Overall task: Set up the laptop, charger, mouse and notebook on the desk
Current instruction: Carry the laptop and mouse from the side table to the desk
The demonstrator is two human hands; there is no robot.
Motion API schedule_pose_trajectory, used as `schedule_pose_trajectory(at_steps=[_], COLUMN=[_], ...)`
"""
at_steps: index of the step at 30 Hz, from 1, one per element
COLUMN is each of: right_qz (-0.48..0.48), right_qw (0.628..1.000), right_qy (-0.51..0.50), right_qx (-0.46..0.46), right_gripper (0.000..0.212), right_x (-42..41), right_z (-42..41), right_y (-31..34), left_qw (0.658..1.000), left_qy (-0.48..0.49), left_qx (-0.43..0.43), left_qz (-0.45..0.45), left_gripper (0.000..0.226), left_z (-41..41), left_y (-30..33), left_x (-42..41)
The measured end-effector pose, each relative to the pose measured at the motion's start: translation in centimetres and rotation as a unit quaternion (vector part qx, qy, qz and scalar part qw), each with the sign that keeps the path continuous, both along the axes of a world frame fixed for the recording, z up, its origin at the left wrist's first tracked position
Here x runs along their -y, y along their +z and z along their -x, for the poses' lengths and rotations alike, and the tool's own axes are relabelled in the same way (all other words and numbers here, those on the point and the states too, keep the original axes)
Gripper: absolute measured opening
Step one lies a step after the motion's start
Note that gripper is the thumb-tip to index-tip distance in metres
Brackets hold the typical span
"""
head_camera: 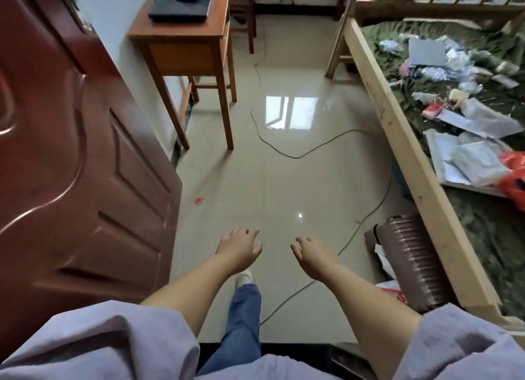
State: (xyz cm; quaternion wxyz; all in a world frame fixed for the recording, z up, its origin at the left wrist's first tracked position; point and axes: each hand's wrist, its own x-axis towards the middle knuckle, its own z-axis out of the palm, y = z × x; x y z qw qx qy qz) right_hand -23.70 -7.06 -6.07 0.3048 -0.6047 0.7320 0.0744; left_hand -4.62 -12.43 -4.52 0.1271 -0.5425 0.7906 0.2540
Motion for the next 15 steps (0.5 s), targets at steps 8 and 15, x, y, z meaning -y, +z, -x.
schedule_pose_trajectory(at_steps=[8,15], right_qz=[0.022,0.025], right_qw=[0.998,0.999], right_qy=[-0.064,-0.035], right_qx=[0.017,-0.02], right_gripper=[0.044,0.039], right_x=[16.3,29.4], right_z=[2.9,8.6], right_y=[1.6,2.1], left_qw=[1.0,0.999], left_qy=[-0.03,-0.044], left_qx=[-0.003,-0.013], left_qz=[-0.009,-0.018], left_gripper=[0.05,0.051], left_z=[3.6,8.8], left_y=[1.3,1.5], left_x=[18.1,31.3])
